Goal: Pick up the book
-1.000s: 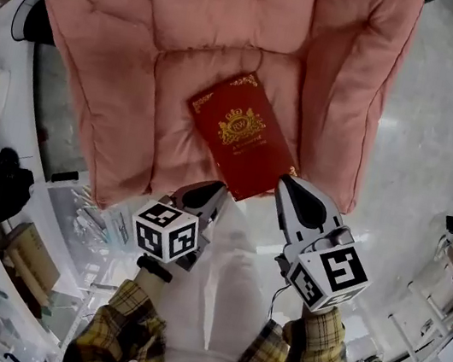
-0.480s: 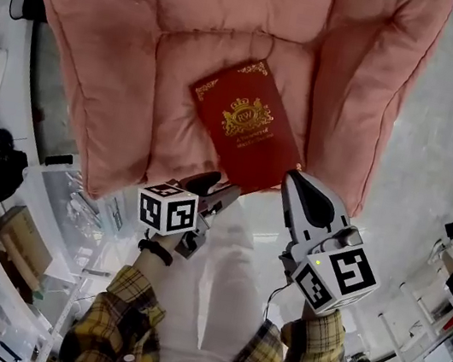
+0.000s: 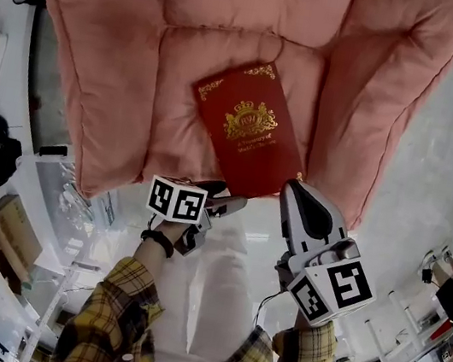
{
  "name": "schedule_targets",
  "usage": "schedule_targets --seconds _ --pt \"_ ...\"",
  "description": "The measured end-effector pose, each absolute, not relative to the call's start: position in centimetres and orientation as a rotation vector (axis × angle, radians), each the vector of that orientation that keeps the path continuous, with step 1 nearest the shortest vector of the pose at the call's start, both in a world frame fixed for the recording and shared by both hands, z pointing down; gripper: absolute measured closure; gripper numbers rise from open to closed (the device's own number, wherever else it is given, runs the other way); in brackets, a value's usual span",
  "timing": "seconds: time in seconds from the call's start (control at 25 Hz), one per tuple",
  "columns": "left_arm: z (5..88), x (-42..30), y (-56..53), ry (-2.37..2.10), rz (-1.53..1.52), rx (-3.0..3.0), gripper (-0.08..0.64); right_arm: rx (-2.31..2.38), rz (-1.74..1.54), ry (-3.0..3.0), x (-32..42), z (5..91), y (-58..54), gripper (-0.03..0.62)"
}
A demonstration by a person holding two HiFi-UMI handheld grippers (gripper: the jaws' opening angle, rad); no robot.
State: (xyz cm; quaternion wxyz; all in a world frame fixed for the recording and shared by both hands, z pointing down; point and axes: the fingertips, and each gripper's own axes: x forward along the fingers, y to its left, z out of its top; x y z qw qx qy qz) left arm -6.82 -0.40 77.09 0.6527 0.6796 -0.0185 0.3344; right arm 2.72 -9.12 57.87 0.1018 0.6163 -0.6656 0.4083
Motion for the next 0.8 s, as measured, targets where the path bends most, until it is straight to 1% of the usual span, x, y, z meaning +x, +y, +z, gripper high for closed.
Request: schedule_targets --seconds 0.44,0.8 --pt "78.9 -5.1 0.0 -0.012 0.691 1.463 0.212 1.813 1.246 -1.944 3.5 58.9 -7.9 0.574" --pt "76.4 -3.7 -1.0 0.005 0.561 1.467 0.212 1.833 1.257 -1.932 3.7 59.1 -7.1 0.574"
